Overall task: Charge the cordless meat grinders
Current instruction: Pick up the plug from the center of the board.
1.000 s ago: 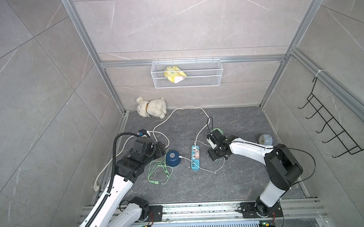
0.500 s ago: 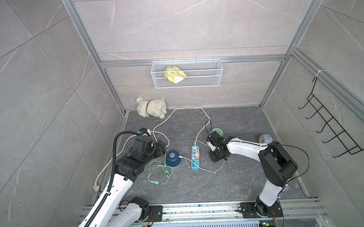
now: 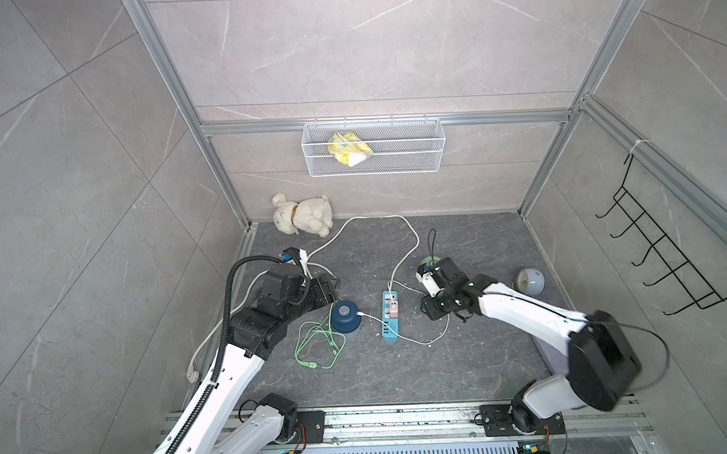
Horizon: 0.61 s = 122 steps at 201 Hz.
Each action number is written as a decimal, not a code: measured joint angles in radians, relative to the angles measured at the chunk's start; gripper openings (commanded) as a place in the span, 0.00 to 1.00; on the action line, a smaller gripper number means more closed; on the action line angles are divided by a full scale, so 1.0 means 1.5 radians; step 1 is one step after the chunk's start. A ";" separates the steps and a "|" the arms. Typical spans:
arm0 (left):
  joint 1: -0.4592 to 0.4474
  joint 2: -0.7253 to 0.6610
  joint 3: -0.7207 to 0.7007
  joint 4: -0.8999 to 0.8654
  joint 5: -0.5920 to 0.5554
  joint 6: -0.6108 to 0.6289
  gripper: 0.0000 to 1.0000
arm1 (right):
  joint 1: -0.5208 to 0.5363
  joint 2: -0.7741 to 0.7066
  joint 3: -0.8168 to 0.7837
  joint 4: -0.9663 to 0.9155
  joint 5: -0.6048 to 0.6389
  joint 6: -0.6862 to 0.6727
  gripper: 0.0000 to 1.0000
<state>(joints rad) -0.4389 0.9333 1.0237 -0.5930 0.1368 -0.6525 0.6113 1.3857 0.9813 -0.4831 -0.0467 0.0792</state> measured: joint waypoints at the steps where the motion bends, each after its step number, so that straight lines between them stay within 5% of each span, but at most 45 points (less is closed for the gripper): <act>1: 0.000 0.003 0.000 0.004 0.007 -0.002 0.73 | 0.001 -0.005 -0.001 0.002 -0.002 -0.001 0.32; 38: -0.023 0.091 0.000 0.122 0.211 -0.049 0.74 | 0.095 -0.178 -0.015 0.113 -0.050 -0.095 0.31; 93: -0.080 0.101 -0.005 0.228 0.354 -0.054 0.82 | 0.170 -0.153 0.020 0.121 -0.082 -0.201 0.30; 122: -0.086 0.103 -0.006 0.237 0.375 -0.052 0.77 | 0.189 -0.138 0.058 0.122 -0.082 -0.228 0.30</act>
<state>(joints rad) -0.5682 1.0878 1.0149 -0.2375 0.6991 -0.7307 0.8951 1.1782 1.0687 -0.3000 -0.1692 -0.2634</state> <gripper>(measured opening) 0.798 0.443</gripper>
